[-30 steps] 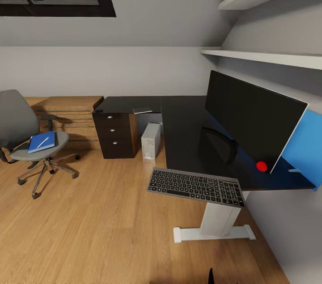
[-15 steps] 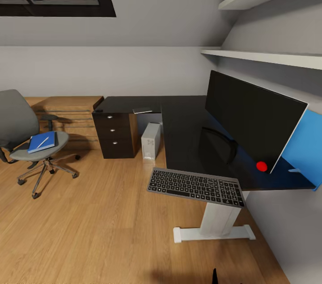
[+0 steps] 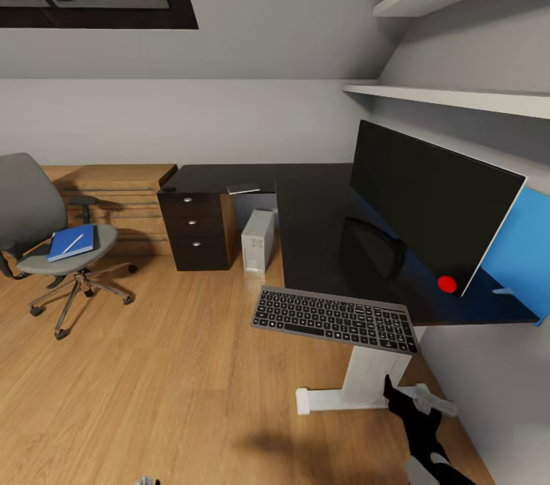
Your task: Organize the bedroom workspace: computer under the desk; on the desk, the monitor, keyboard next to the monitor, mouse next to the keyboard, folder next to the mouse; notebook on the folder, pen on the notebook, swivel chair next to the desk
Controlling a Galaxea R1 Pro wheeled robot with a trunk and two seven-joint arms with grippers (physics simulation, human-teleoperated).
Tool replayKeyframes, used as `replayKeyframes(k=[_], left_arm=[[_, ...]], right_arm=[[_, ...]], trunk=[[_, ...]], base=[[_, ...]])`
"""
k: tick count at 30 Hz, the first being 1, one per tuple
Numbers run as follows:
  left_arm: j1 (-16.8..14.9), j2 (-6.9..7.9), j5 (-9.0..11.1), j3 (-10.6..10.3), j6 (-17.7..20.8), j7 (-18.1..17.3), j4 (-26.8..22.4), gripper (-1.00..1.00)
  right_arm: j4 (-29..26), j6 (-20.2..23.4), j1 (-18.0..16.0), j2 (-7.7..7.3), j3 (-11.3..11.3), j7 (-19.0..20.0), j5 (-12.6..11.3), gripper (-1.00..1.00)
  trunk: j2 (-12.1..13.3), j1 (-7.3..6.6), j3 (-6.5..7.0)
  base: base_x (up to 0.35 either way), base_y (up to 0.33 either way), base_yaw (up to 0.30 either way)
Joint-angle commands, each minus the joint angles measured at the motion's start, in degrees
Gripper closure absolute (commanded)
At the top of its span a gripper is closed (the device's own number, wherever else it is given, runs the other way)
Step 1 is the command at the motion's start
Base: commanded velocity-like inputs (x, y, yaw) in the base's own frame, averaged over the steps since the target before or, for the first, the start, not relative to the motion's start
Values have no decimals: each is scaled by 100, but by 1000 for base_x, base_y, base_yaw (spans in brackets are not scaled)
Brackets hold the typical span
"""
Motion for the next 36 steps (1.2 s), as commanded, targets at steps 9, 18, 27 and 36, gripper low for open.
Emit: replayKeyframes(k=[9, 18, 27, 36], left_arm=[[113, 16, 61, -28, 58, 65, -204, -100], [115, 6, 58, -38, 80, 77, -109, -100], [115, 8, 48, -39, 81, 77, -57, -100], [115, -17, 9, -74, 59, 68, -31, -100]], right_arm=[[-608, 1608, -746, -597, -1297, 54, -1082, -100], [-658, 3169, -753, -873, -1488, 542, -1230, -100], [-675, 5141, -753, -1071, -1506, 1331, -1751, -100], [-628, 5158, -753, -1081, -1499, 1350, -1800, -100]], trunk=[[-3, 0, -4], [-3, 0, -4], [-3, 0, -16], [-3, 0, -22]], base=[[0, 0, 0], [0, 0, 0], [0, 0, -24], [-96, 0, -10]])
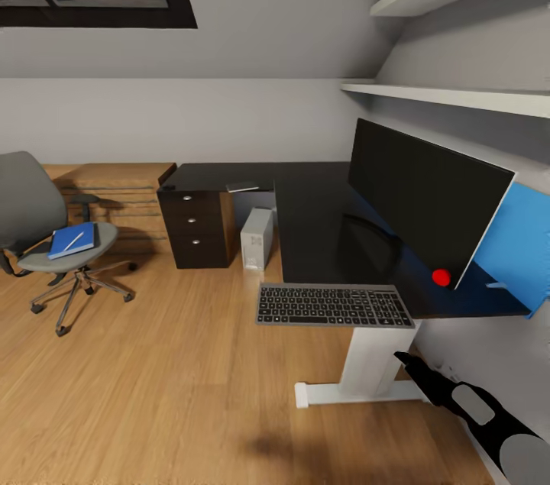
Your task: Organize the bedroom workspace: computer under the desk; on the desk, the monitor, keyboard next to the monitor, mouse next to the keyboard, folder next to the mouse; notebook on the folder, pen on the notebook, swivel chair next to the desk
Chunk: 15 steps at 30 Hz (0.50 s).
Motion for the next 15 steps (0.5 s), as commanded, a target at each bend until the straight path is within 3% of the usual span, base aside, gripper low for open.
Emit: replayKeyframes(k=[1, 8, 15], left_arm=[[0, 9, 49, -40, -24, 47, -7, -100], [0, 7, 49, -40, -21, 47, -2, -100], [0, 5, 56, -44, -14, 47, 2, -100]], right_arm=[[2, 8, -3, -6, 35, 10, -36, -100], [3, 7, -3, -6, 36, 5, -36, -100], [4, 7, -3, -12, 29, 9, -36, -100]], trunk=[[-3, -3, -4], [-3, -3, -4], [-3, -3, -4]], base=[[-292, 0, 0], [-258, 0, 0], [-78, -34, 0]])
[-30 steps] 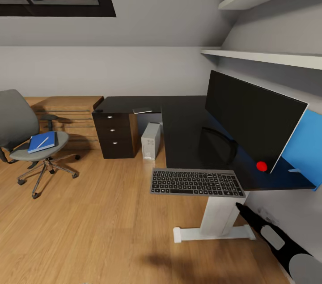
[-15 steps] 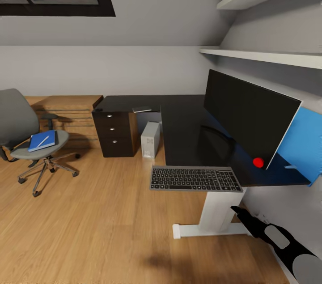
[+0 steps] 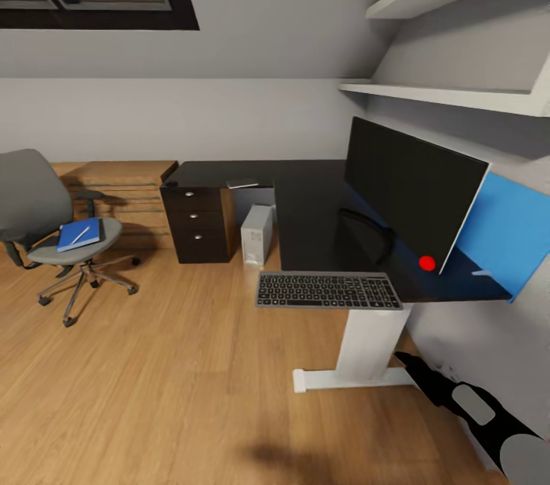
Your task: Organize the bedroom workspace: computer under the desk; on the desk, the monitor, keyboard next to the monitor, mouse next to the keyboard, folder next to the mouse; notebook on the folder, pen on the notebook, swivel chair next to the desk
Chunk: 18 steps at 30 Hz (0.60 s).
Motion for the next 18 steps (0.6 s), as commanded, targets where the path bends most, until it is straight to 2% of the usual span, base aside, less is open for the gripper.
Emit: replayKeyframes(k=[1, 6, 8, 9, 11, 12, 13, 17, 18], left_arm=[[0, 8, 49, -39, -25, 47, -9, -100], [0, 5, 46, -53, -20, 47, 43, -100], [0, 4, 43, -66, -22, 47, 141, -100], [0, 4, 42, -70, -22, 47, 176, -100], [0, 4, 42, -72, -23, 47, 217, -100], [0, 4, 41, -74, -23, 47, 230, -100], [0, 4, 41, -73, -23, 47, 241, -100], [0, 2, 38, -70, -29, 47, 245, -100], [0, -7, 32, -65, -41, 47, 245, -100]], right_arm=[[1, 7, -3, -6, 36, 10, -39, -100], [-7, 10, -3, -14, 39, 41, -40, -100], [-13, 27, -3, -47, 41, 184, -39, -100], [-11, 34, -3, -89, 42, 323, -39, -100], [-9, 54, 1, -253, 43, 874, -42, -100], [-4, 61, 3, -370, 43, 1243, -42, -100], [-1, 88, 5, -559, 43, 1670, -51, -100], [-16, 241, 6, -718, 43, 1990, -71, -100], [-36, 392, 6, -766, 43, 2362, -68, -100]], trunk=[[-3, 0, -4], [-3, 0, -4], [-3, 0, -4], [-3, 0, -4], [-3, 0, -4], [-3, 0, -4], [-3, 0, -4], [-3, 0, -4], [-3, 0, -4]], base=[[-23, -174, 0], [-9, -246, 0], [-3, -239, 0], [-1, -189, 0], [-1, -79, 0], [0, -32, 0], [0, -10, 0], [0, -5, 0], [0, -1, 0]])
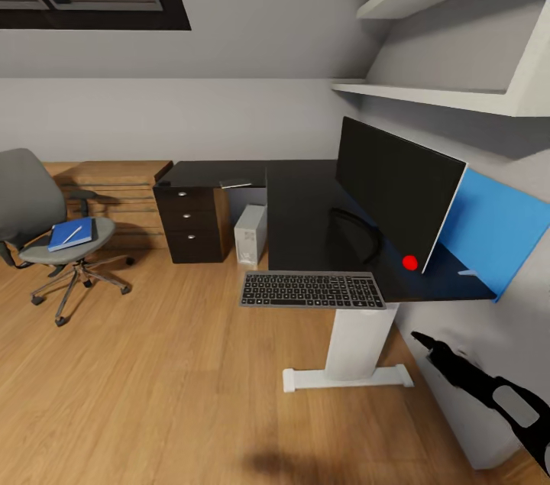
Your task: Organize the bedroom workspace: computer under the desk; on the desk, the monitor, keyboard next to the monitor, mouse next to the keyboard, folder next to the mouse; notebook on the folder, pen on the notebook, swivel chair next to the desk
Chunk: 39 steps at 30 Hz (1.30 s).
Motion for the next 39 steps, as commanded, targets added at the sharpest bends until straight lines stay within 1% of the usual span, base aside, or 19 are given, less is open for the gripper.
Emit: replayKeyframes(k=[1, 2, 3, 4, 6, 7, 8, 13, 15, 29, 34, 39], left_arm=[[0, -1, 47, -41, -29, 48, -8, -100], [0, -6, 46, -40, -30, 48, -9, -100], [0, -11, 46, -40, -33, 48, -9, -100], [0, -21, 43, -42, -44, 43, 1, -100], [0, -22, 42, -60, -44, 41, 14, -100], [0, -18, 20, -309, -48, 54, 75, -100], [0, -16, 9, -542, -51, 63, 107, -100], [0, -15, 7, -617, -54, 66, 222, -100], [0, -16, 7, -623, -53, 66, 253, -100], [0, -19, -1, -621, -69, 33, 274, -100], [0, -37, -4, -626, -63, 49, 267, -100], [0, -123, -3, -620, -56, 60, 273, -100]], right_arm=[[-1, 74, -3, -37, 35, 227, -56, -100], [-2, 93, -3, -55, 35, 325, -55, -100], [-3, 122, -3, -91, 35, 504, -58, -100], [-2, 175, -3, -151, 35, 971, -61, -100], [2, 184, -3, -162, 35, 1092, -62, -100], [14, 191, -3, -165, 35, 1196, -62, -100], [19, 187, -3, -164, 36, 1221, -62, -100], [21, 190, -3, -164, 40, 1228, -67, -100], [21, 189, -3, -164, 43, 1228, -70, -100], [12, 187, -3, -142, 60, 1278, -64, -100], [12, 186, -3, -138, 61, 1273, -56, -100], [34, 186, -3, -137, 62, 1278, -64, -100]], trunk=[[-3, 0, -4], [-3, 0, -4], [-3, 0, -4], [-3, 0, -4], [-3, 0, -4], [-3, 0, -4], [-3, 0, -4], [-3, 0, -4], [-3, 0, -4], [-3, 0, -4], [198, -110, 85], [398, -219, 175]], base=[[0, 0, 0], [0, 0, 0], [0, 0, 0], [8, 0, 0], [76, 0, 0], [161, 0, 0], [34, 0, 0], [55, 0, 0], [203, 0, 0], [8, 0, 0], [0, 0, 0], [0, 0, 0]])
